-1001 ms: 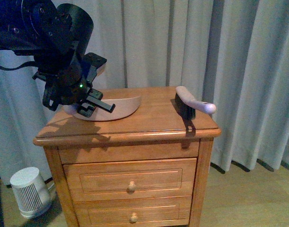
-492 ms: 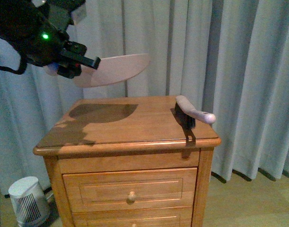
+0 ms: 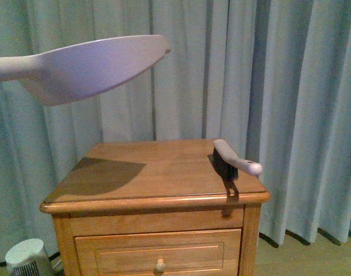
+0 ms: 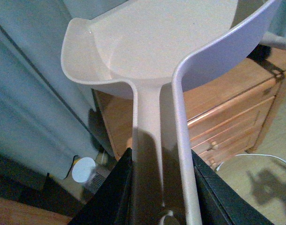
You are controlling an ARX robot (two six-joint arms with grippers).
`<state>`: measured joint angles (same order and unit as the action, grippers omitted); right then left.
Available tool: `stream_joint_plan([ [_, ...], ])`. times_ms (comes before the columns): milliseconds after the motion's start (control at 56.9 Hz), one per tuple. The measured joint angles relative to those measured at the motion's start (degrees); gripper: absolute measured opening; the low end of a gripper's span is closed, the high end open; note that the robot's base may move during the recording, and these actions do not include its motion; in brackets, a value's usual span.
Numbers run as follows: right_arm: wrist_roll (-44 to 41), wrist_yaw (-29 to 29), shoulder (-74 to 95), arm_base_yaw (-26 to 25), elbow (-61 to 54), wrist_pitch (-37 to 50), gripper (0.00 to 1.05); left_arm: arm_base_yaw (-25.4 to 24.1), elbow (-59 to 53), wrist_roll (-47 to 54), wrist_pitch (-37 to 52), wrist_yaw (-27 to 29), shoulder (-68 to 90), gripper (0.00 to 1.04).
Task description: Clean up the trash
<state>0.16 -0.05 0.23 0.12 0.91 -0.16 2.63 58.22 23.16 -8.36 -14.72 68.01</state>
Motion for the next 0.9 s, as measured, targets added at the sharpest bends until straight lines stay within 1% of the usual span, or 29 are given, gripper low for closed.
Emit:
stream_joint_plan([
  [158,0.0,0.0,0.0,0.0,0.0,0.0,0.97,-0.5,-4.7,0.2,-3.5,-4.7,-8.7,0.29],
  [263,0.0,0.0,0.0,0.0,0.0,0.0,0.97,-0.4,-7.9,0.3,-5.6,-6.4,-13.7,0.29],
  [474,0.0,0.0,0.0,0.0,0.0,0.0,0.97,3.0,-14.3,0.6,-10.3,-7.4,-23.6,0.29],
  [615,0.0,0.0,0.0,0.0,0.0,0.0,0.97,3.5,-16.1,0.5,-11.2,-7.6,-27.1,0.29],
  [738,0.0,0.0,0.0,0.0,0.0,0.0,0.97,2.3,-17.1,0.0,-11.1,-8.0,-28.5,0.29],
  [896,0.0,0.0,0.0,0.0,0.0,0.0,0.97,-1.0,-18.7,-0.4,-11.3,-9.6,-30.5,0.29],
])
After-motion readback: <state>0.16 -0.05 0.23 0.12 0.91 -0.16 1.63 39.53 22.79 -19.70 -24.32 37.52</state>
